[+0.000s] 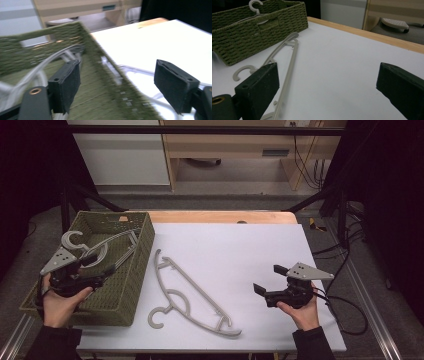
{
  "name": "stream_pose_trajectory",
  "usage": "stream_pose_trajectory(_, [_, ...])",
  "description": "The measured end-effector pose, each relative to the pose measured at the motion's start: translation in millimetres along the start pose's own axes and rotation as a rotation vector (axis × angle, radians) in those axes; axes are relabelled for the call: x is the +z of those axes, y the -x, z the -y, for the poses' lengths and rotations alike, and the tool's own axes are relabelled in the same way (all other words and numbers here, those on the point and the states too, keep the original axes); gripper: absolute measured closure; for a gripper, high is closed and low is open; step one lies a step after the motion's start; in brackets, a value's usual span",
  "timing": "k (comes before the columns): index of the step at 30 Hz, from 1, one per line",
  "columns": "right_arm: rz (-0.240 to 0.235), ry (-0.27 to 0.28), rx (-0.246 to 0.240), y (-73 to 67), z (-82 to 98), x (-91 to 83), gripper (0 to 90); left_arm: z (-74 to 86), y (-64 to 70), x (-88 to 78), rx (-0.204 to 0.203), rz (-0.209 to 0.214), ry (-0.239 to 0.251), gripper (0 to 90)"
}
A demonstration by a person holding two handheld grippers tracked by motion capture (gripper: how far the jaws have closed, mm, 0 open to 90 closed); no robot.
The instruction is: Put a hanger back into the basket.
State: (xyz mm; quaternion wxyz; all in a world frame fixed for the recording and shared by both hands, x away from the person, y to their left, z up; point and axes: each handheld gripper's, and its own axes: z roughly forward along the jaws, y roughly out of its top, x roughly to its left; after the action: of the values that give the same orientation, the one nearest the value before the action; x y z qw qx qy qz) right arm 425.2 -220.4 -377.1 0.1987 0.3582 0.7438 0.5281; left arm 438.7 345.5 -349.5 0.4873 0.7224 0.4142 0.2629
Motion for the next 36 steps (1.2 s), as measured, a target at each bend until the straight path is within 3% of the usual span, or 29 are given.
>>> stream_pose_trajectory(4, [-0.007,0.010,0.000,-2.0,-2.3,1.4,4.6,4.5,18.0,4.4,0.004,0.078,0.021,18.3])
stream_pose_trajectory(13, [-0.021,0.024,0.002,-9.9,-4.3,5.9,4.4,10.3,41.2,8.6,0.045,0.130,0.043,8.3])
stream_pose_trajectory(22, [-0.068,0.008,0.009,-19.8,-6.6,13.8,4.4,14.3,44.0,13.1,0.064,0.122,0.012,4.3])
stream_pose_trajectory(30, [-0.076,-0.039,-0.034,-31.2,-8.7,22.9,5.6,14.8,42.9,12.6,0.058,0.131,0.012,3.7])
stream_pose_trajectory(36, [-0.091,-0.086,-0.055,-42.2,-9.5,34.4,6.1,15.3,41.6,12.6,0.078,0.125,0.003,3.7])
